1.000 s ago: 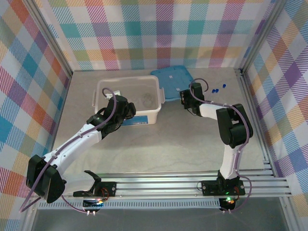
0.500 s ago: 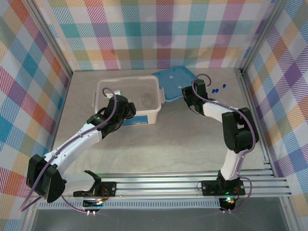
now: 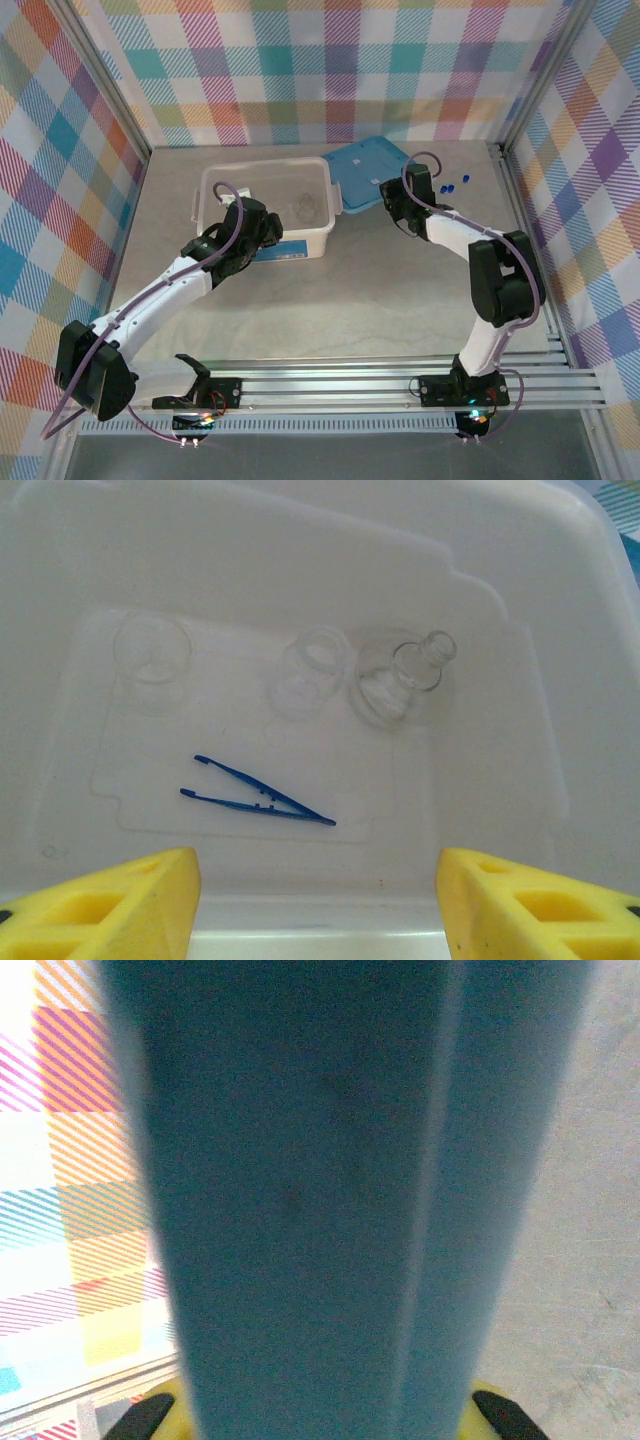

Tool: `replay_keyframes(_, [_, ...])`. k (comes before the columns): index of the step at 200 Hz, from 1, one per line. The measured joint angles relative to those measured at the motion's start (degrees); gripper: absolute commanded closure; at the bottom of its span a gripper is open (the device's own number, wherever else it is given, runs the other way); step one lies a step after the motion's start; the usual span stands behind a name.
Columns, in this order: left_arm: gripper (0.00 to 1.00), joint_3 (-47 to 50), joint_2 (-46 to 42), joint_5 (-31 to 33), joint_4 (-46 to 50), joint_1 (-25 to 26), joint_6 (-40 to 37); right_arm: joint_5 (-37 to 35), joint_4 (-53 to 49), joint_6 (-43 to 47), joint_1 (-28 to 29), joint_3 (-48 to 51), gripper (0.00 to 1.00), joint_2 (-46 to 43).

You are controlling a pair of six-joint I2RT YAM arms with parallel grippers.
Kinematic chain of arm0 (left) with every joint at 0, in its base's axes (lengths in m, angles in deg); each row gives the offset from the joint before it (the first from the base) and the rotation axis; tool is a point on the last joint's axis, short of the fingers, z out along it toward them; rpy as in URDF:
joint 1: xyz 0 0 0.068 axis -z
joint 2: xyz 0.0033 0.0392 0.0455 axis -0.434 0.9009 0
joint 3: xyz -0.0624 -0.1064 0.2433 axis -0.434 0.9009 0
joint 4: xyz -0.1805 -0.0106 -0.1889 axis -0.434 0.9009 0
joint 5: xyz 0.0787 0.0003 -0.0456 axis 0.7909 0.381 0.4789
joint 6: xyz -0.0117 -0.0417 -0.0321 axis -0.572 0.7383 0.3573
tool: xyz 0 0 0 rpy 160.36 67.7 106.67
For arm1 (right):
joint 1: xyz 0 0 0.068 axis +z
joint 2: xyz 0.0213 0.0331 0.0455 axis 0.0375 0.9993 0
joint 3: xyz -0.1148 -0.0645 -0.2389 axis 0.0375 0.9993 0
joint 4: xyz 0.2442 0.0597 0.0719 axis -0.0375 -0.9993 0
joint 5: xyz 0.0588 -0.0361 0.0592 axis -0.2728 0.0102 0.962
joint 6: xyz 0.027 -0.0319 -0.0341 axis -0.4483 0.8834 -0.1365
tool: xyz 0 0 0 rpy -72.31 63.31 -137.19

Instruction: Organize the chemistry lab equipment

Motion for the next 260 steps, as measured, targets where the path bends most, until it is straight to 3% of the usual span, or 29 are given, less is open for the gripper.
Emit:
replay_keyframes(132, [0.36,-1.1,0.8,0.2,1.5,0.2,0.0,-1.1,-12.5,8.1,0.4,-4.5,1.00,-3.7])
replay_keyframes(260, [0.36,-1.5,1.2,0.4,1.7,0.5,-0.7,-8.8,-24.9,20.3,3.7,-13.8,1.00,-4.3])
